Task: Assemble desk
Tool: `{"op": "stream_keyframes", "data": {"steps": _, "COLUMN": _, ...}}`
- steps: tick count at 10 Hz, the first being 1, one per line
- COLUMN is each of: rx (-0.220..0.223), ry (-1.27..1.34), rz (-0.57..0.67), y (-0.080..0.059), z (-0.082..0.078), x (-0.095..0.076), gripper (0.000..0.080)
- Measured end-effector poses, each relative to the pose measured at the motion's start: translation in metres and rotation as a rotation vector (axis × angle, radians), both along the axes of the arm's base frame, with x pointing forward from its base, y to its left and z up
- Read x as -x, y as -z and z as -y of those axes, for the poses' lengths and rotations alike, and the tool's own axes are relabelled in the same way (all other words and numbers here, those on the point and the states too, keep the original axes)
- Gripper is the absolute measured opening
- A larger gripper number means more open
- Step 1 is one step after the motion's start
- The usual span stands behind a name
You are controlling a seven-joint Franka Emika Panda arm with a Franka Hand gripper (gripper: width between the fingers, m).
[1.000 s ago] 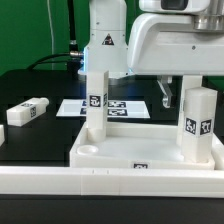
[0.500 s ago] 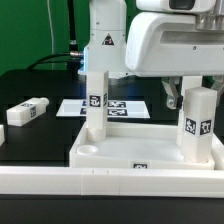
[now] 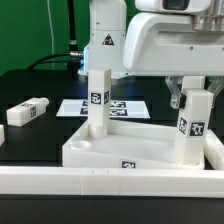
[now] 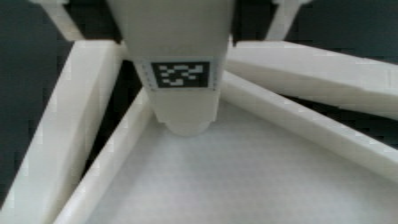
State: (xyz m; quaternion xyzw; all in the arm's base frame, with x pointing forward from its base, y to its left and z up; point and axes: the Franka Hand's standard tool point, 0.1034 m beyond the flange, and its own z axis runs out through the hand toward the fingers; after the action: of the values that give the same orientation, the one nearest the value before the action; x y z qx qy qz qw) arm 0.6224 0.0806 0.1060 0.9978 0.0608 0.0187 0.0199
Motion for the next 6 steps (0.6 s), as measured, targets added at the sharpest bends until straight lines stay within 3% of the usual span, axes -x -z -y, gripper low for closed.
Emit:
{"op": "stream_keyframes", "data": {"steps": 2, "rx": -0.006, "ry": 0.145, "rz": 0.005, "y": 0.0001, "z": 0.0002, "x": 0.0001, "gripper": 0.0289}}
{"op": "stream_keyframes", "data": {"steps": 6, "rx": -0.069, "ry": 0.576, "rz": 0.020, "y": 0.0013, "z": -0.0001, "x": -0.0004, "gripper": 0.0291}}
